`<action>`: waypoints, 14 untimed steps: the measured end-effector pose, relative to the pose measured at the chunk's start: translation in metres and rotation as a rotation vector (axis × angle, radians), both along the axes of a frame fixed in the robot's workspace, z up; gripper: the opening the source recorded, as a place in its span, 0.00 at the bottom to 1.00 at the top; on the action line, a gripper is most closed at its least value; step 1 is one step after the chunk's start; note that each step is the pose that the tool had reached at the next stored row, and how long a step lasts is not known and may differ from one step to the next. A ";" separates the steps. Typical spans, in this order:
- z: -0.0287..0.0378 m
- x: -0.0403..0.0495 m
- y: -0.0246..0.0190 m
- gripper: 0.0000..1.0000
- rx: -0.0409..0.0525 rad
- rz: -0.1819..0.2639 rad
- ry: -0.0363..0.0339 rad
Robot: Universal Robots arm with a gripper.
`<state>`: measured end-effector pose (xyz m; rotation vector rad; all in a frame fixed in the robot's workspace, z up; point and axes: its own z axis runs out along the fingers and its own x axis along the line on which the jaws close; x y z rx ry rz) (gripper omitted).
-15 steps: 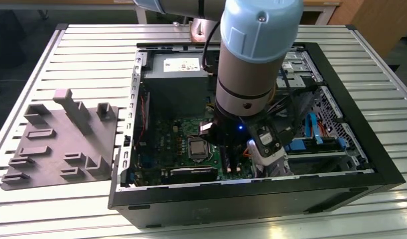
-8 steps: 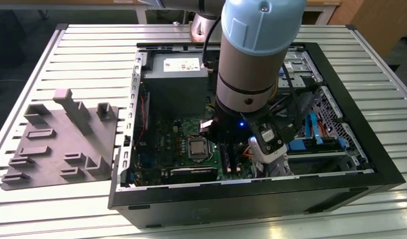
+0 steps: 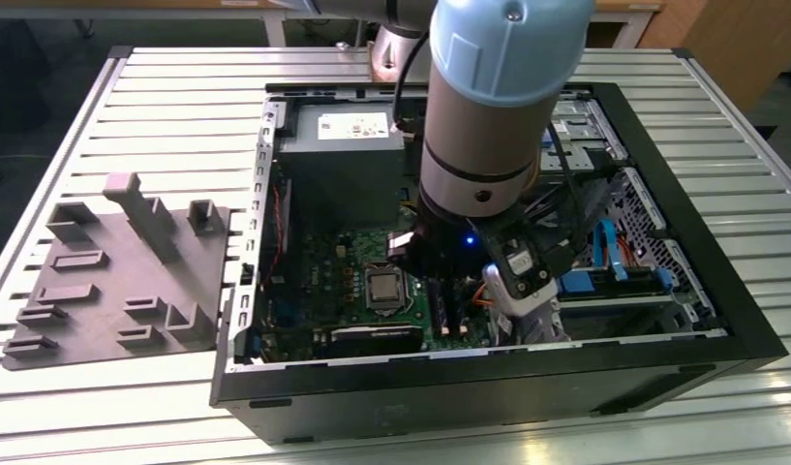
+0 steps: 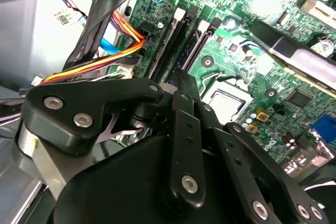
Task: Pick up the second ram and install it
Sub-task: 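Press down the second ram until it locks into place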
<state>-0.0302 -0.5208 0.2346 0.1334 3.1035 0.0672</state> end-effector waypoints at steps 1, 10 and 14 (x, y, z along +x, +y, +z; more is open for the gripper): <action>0.0000 0.0000 0.0009 0.11 0.0000 0.000 0.0000; -0.0001 -0.0002 0.0146 0.11 0.0001 0.000 -0.0001; -0.0001 -0.0002 0.0158 0.11 0.0001 0.000 -0.0001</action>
